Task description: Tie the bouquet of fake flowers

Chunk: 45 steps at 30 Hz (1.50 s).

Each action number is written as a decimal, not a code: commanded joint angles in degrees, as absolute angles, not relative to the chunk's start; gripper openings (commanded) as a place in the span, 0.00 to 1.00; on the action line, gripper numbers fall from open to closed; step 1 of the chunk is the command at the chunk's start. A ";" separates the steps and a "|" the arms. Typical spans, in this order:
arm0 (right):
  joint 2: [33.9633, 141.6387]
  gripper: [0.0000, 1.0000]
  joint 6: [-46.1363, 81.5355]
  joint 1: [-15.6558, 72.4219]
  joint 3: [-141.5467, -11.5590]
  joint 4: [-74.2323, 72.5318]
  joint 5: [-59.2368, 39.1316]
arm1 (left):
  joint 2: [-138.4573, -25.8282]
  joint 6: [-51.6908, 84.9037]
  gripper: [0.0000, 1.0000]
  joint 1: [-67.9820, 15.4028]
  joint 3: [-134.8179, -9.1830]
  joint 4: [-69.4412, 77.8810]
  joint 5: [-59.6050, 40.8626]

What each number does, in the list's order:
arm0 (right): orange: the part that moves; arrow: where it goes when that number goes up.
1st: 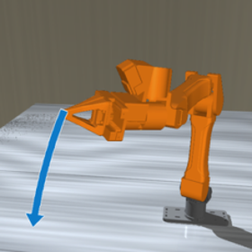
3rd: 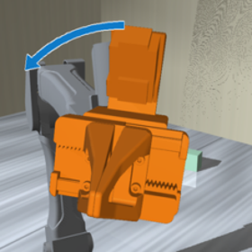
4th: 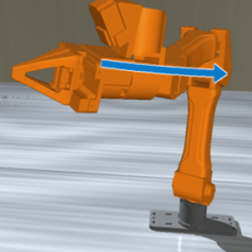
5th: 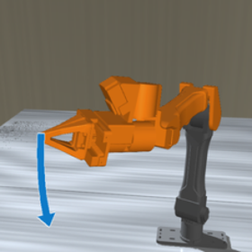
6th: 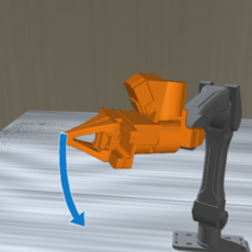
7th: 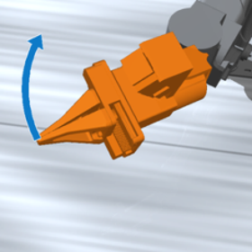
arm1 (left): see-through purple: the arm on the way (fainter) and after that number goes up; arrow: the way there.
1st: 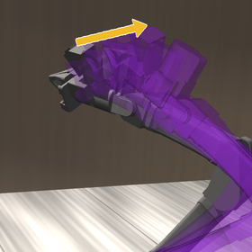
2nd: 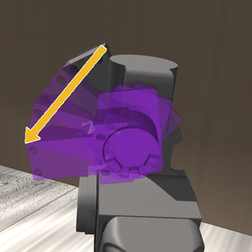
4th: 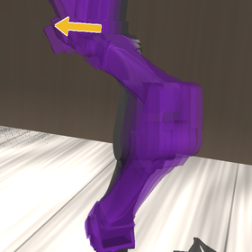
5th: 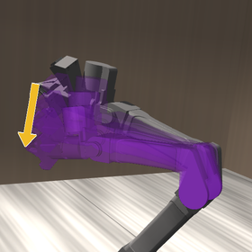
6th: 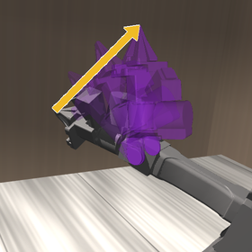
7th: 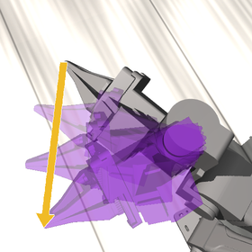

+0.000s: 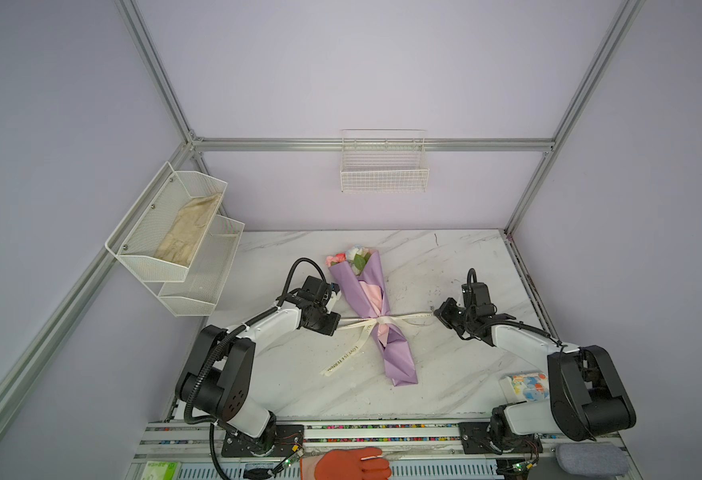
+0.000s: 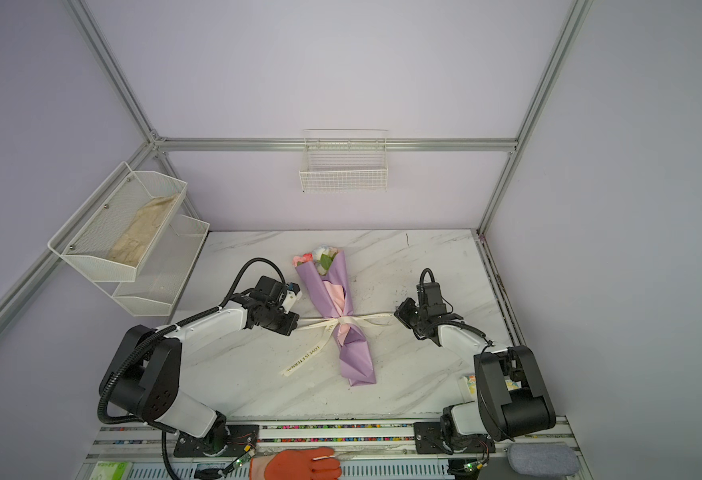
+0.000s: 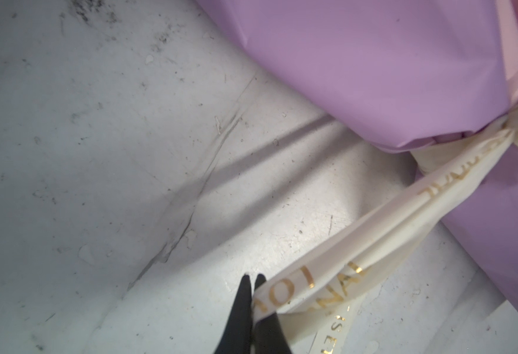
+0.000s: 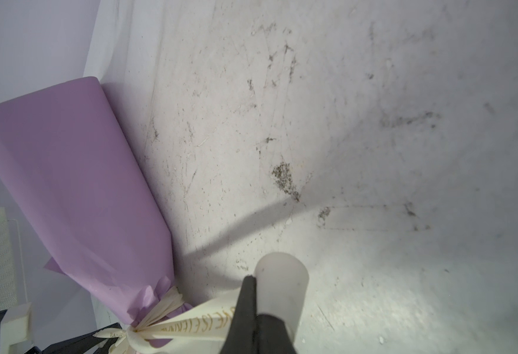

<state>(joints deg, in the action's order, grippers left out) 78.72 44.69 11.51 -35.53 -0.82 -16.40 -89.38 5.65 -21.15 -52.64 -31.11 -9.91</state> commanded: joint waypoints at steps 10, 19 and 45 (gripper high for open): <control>75.67 0.00 44.90 6.11 -33.65 1.93 -1.53 | -89.39 9.13 0.00 -15.56 -53.01 -39.61 3.40; 74.12 0.00 44.46 4.58 -32.66 2.11 -2.57 | -89.30 9.10 0.00 -14.27 -53.56 -39.37 3.38; 70.59 0.46 34.72 4.83 -39.72 -5.02 -33.72 | -75.83 15.71 0.68 -14.38 -52.74 -30.25 -6.19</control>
<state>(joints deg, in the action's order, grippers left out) 70.72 35.40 4.86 -38.48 -3.29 -30.20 -78.19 12.25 -14.33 -56.01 -33.63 -6.02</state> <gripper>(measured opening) 0.462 0.665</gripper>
